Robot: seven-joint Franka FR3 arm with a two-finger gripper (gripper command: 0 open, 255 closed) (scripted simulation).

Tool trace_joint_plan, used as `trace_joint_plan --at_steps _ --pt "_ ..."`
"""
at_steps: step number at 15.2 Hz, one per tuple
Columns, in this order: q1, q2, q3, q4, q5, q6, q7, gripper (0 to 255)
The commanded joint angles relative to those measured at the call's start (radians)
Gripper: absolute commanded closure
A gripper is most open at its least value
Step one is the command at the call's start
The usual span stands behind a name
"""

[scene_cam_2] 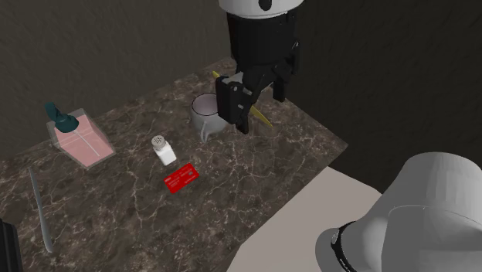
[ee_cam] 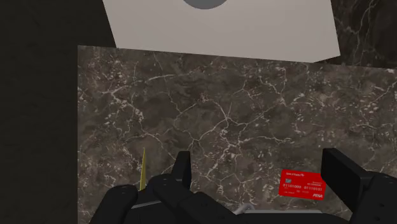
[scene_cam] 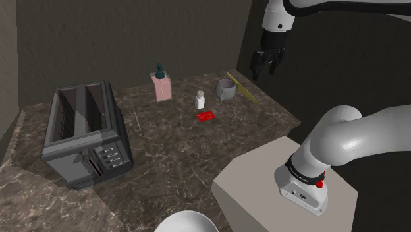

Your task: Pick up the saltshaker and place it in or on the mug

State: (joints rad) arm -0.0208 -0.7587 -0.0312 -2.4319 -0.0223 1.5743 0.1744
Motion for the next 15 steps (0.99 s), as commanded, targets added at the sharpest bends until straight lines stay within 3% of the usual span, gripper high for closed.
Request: trace_joint_plan --at_steps 1,8,15 --pt "0.0 0.0 0.0 0.0 0.0 0.0 0.0 0" --pt "0.014 0.224 0.044 0.031 0.036 0.22 0.077 0" --pt "0.022 0.475 0.081 0.132 0.049 0.398 0.149 0"
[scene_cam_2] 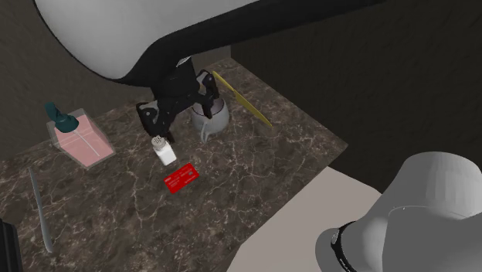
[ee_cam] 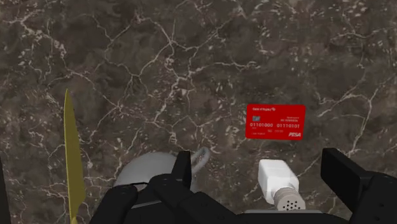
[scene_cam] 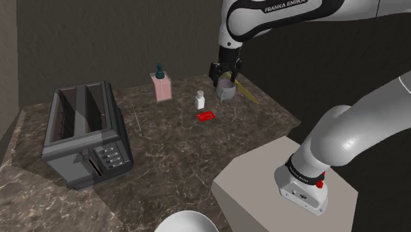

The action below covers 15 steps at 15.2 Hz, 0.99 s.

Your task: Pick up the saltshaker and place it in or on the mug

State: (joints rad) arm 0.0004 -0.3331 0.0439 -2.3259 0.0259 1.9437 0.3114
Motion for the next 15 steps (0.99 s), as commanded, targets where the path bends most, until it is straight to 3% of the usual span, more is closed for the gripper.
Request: trace_joint_plan --at_steps 1,9,15 --pt "0.002 0.086 0.01 0.045 0.001 0.05 0.022 0" --pt "0.012 0.362 0.032 0.233 -0.015 0.167 0.099 0" --pt "0.013 0.397 0.032 0.19 -0.018 0.245 0.101 0"
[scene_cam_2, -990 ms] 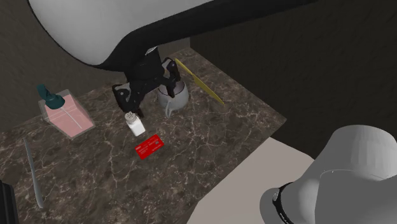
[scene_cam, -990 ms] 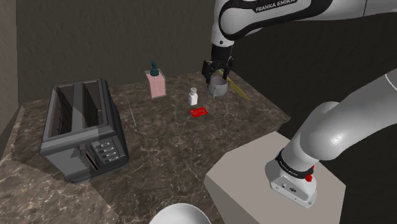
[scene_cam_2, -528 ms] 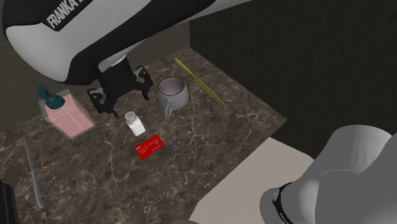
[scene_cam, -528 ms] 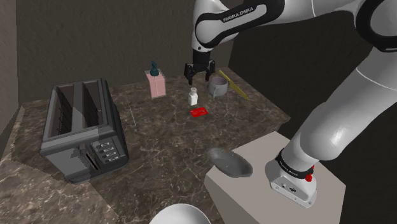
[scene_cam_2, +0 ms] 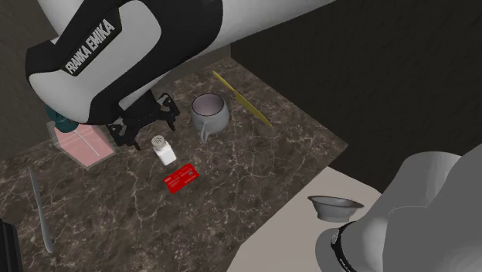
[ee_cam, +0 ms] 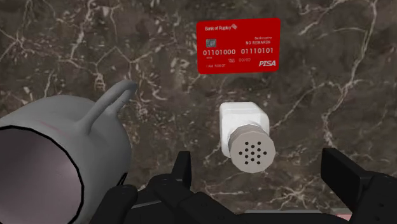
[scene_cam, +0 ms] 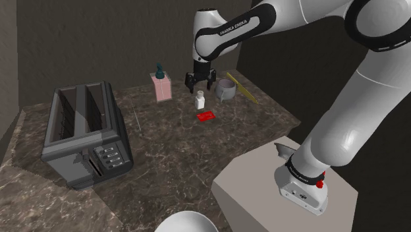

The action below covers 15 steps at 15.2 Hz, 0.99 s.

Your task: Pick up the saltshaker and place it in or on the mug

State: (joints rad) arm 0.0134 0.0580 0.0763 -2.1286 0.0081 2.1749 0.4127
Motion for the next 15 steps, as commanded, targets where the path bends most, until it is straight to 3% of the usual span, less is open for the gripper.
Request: trace_joint_plan --at_steps 1,9,10,15 --pt "0.0 0.016 0.0 -0.017 -0.001 0.034 0.0 0" --pt "0.0 0.016 0.0 -0.017 -0.001 0.034 0.0 0" --pt "0.0 0.016 0.0 -0.017 -0.001 0.034 0.0 255" --pt "0.0 0.016 0.0 -0.017 -0.001 0.034 0.0 255"
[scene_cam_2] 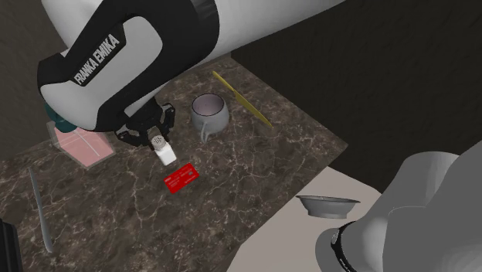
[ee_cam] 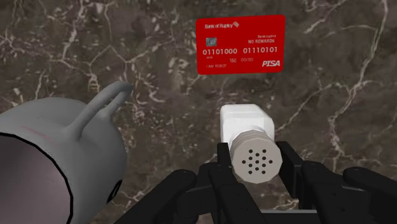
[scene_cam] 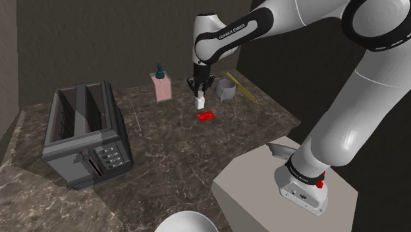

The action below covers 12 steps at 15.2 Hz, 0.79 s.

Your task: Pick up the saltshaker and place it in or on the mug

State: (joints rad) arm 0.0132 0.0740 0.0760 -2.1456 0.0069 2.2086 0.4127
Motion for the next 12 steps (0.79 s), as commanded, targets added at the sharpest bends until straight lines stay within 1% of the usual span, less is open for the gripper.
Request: trace_joint_plan --at_steps 1,4,12 --pt "0.0 0.0 0.0 0.0 0.0 0.0 0.0 255" --pt "0.0 0.0 0.0 0.0 0.0 0.0 0.0 255" --pt "-0.001 -0.049 0.0 0.054 0.004 -0.103 -0.002 255"
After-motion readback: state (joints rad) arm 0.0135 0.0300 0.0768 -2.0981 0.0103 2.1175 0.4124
